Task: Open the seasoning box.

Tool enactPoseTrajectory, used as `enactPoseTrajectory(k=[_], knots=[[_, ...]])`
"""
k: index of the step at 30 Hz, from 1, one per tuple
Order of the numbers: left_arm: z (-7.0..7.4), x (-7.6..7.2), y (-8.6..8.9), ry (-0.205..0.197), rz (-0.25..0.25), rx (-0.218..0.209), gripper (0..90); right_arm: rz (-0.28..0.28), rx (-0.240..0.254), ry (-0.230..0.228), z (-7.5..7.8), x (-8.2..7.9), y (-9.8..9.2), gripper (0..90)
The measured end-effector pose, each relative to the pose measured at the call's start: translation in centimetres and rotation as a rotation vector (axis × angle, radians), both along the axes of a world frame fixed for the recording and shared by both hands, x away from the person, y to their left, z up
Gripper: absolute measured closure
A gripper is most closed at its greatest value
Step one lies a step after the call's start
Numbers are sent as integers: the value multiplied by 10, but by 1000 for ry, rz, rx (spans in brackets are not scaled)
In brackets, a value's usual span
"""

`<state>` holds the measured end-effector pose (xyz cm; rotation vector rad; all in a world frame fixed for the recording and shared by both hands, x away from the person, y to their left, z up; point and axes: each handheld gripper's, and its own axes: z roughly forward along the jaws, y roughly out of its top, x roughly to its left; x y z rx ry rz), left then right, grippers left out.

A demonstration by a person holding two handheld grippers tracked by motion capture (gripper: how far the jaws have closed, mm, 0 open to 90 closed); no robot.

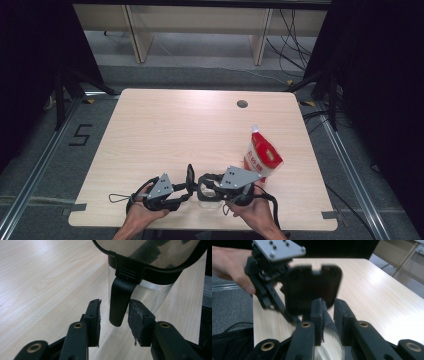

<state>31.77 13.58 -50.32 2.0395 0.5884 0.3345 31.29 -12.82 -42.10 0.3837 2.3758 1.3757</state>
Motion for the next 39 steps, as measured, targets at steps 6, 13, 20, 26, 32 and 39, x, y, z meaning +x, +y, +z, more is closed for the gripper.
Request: enactPoseTrajectory(k=[6,13,20,26,32,39], knots=[[2,-7,13,19,29,16,513,-105,0,15,-14,-12,-50,689],[1,-17,21,84,99,-2,338,-236,66,72,-24,-22,-94,580],[-2,-23,26,126,156,-40,222,-329,56,47,-29,-31,-121,510],[-1,-28,29,126,166,-49,158,-388,56,40,-34,-36,-134,463],[1,-32,30,106,183,-26,159,-446,69,100,-44,-35,-150,412],[1,-36,28,127,209,-49,160,-503,106,157,-52,-32,-167,361]])
